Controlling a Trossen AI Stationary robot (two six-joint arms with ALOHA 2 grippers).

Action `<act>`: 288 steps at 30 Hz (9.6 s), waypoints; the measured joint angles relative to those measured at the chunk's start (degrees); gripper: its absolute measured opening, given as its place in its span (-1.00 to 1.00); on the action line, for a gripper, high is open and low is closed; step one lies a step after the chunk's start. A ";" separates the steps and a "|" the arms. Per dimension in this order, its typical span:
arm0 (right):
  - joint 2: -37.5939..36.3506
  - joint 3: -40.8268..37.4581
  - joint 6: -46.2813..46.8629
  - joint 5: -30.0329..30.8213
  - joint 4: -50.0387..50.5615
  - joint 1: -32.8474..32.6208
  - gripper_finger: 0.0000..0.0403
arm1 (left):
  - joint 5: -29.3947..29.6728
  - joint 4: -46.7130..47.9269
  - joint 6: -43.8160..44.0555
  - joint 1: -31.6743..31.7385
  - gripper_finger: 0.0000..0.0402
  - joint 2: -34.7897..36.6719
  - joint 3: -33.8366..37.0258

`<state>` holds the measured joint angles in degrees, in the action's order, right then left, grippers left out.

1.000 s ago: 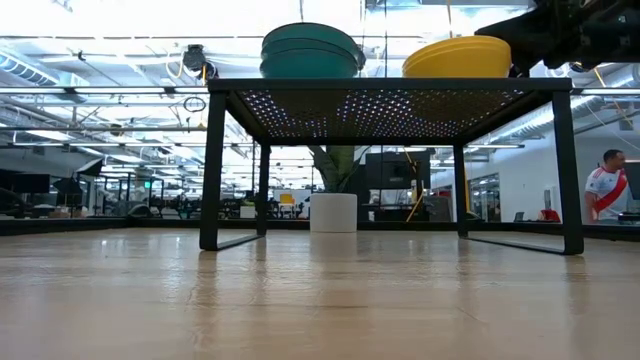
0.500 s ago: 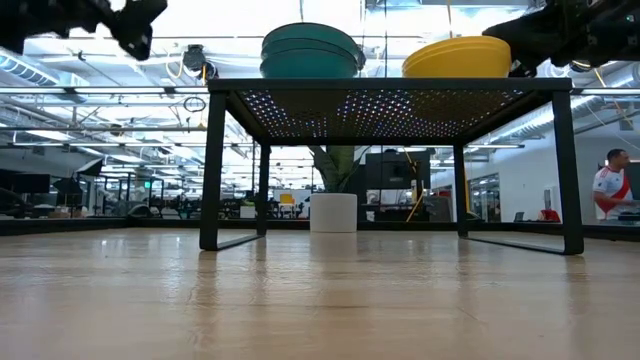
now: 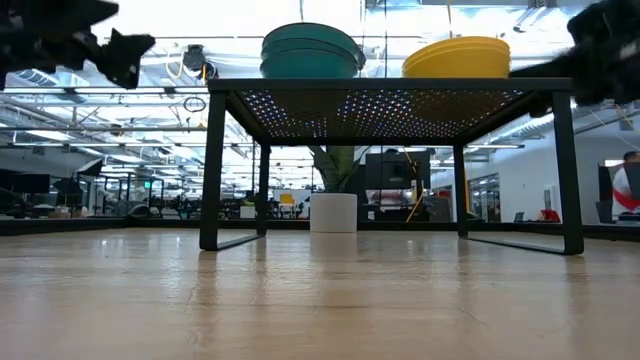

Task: Pick & Place Mini bowls
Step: Return to Home Position

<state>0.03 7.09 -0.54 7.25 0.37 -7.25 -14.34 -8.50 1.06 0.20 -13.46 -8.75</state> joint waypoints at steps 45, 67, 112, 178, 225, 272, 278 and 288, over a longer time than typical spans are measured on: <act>1.29 -3.72 -0.55 -4.39 -3.24 0.02 -1.00 | 7.40 -6.72 5.31 -0.50 0.27 -1.15 7.91; 1.29 -3.72 -0.56 -4.37 -3.17 0.02 -1.00 | 7.40 -6.72 5.29 -0.50 0.25 -1.15 7.89; 1.31 -3.72 -0.55 -4.35 -3.17 0.03 -1.00 | 7.39 -6.72 5.26 -0.50 0.30 -1.15 7.84; 1.31 -3.74 -0.54 -4.37 -3.17 0.04 -1.00 | 7.38 -6.72 5.25 -0.50 0.25 -1.15 7.87; 1.31 -3.72 -0.56 -4.37 -3.15 0.04 -1.00 | 7.39 -6.72 5.29 -0.50 0.24 -1.15 7.89; 1.31 -3.74 -0.55 -4.36 -3.15 0.02 -1.00 | 7.38 -6.72 5.29 -0.50 0.32 -1.15 7.89; 1.31 -3.74 -0.54 -4.36 -3.16 0.04 -1.00 | 7.38 -6.72 5.28 -0.50 0.26 -1.15 7.89; 1.31 -3.74 -0.56 -4.36 -3.17 0.03 -1.00 | 7.39 -6.72 5.28 -0.51 0.28 -1.15 7.89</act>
<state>1.34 3.36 -1.10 2.89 -2.80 -7.22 -6.96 -15.22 6.34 -0.31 -14.61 -0.86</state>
